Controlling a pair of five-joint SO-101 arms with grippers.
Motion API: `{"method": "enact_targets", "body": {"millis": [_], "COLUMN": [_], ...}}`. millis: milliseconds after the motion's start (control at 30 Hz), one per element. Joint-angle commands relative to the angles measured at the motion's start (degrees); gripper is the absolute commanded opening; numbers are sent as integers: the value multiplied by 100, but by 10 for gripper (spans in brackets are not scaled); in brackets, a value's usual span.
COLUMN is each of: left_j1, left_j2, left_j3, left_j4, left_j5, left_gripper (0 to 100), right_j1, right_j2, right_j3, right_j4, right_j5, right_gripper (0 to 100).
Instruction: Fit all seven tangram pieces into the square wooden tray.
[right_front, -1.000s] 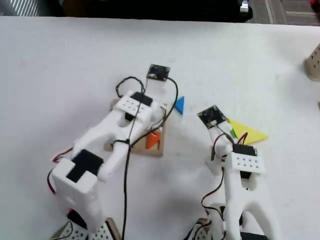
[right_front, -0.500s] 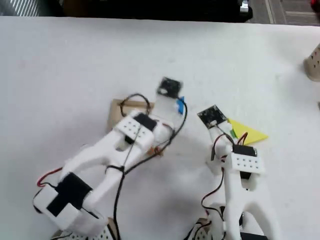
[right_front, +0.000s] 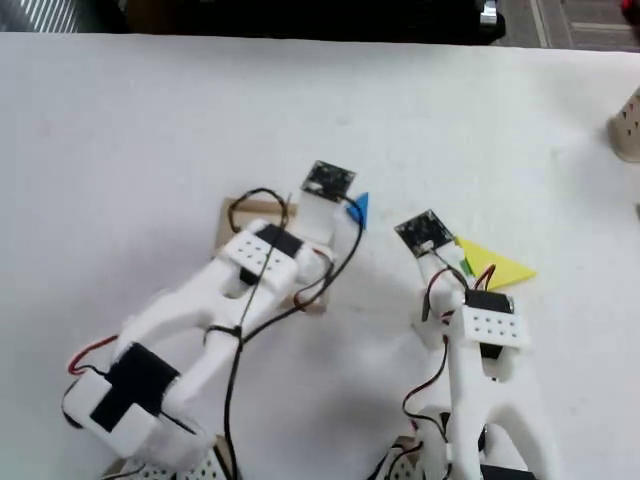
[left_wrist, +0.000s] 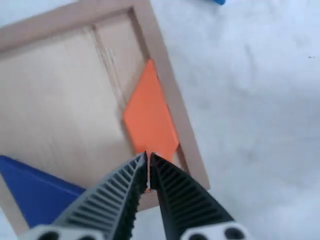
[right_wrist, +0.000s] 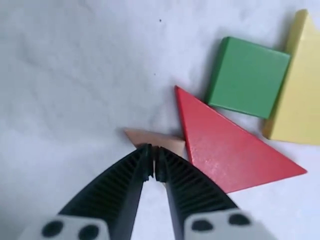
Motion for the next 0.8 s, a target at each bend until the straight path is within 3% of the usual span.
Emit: {"method": "enact_targets", "body": {"millis": [0, 300, 400, 633, 767], "left_j1": [-154, -400, -101, 426, 426], "left_j2": [40, -22, -532, -1684, -1437], "left_j3": [-18, -229, 35, 1327, 1275], "left_j4": [158, 466, 378, -879, -941], "left_j5": [-220, -440, -431, -431, -422], "left_gripper": [38, 34, 34, 34, 34], "right_j1": [31, 31, 22, 22, 22], "right_j2": [-136, -136, -136, -136, -136], "right_j3": [0, 0, 9, 9, 9], "right_j4": [-101, -101, -101, -92, -92], "right_j5": [79, 79, 79, 79, 79], "right_gripper": [21, 21, 21, 21, 21]}}
